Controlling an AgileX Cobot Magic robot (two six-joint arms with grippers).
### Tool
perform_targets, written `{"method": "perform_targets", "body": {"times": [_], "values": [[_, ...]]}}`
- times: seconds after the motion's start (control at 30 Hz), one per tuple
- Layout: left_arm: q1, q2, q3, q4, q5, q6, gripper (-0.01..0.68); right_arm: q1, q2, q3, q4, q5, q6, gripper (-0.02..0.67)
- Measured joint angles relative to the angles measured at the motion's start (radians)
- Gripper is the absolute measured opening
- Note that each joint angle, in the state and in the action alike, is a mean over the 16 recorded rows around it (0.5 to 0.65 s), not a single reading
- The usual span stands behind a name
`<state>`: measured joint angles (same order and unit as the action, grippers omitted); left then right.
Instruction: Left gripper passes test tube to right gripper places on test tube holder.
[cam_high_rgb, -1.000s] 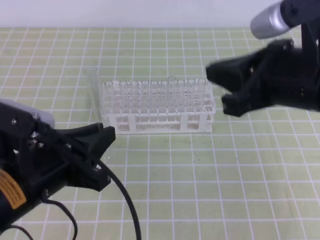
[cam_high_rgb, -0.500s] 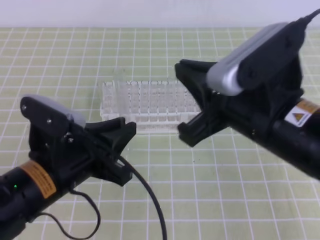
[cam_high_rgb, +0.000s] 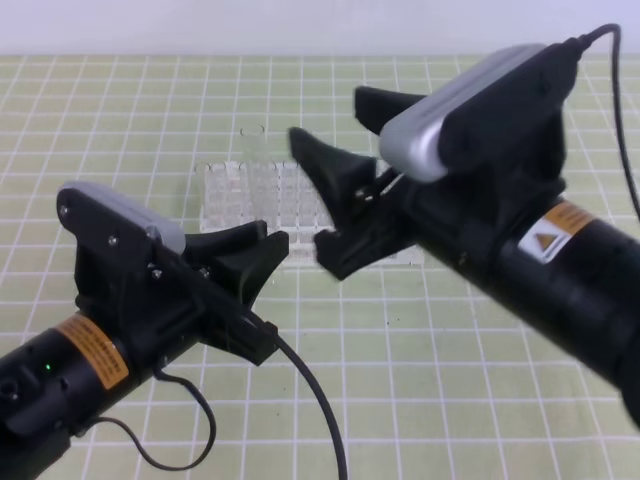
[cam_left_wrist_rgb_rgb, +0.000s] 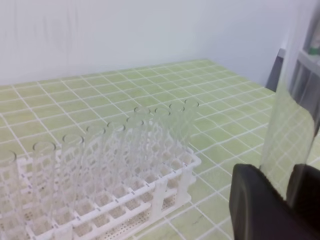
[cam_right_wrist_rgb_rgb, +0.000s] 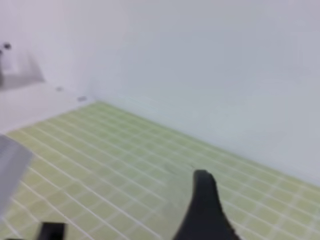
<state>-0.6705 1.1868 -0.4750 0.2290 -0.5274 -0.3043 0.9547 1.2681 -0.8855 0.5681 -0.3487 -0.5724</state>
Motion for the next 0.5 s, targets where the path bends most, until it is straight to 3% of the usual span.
{"method": "perform_targets", "body": {"times": [0.17, 0.37, 0.5], "values": [[0.000, 0.000, 0.000, -0.001, -0.010, 0.006, 0.049, 0.020, 0.028, 0.000, -0.077, -0.054, 0.085, 0.439], [0.000, 0.001, 0.000, -0.002, -0.008, 0.007, 0.075, 0.036, 0.075, 0.000, -0.161, -0.113, 0.171, 0.453], [0.000, 0.000, 0.000, -0.003, -0.015, 0.008, 0.055, 0.037, 0.106, -0.002, -0.192, -0.149, 0.206, 0.454]]}}
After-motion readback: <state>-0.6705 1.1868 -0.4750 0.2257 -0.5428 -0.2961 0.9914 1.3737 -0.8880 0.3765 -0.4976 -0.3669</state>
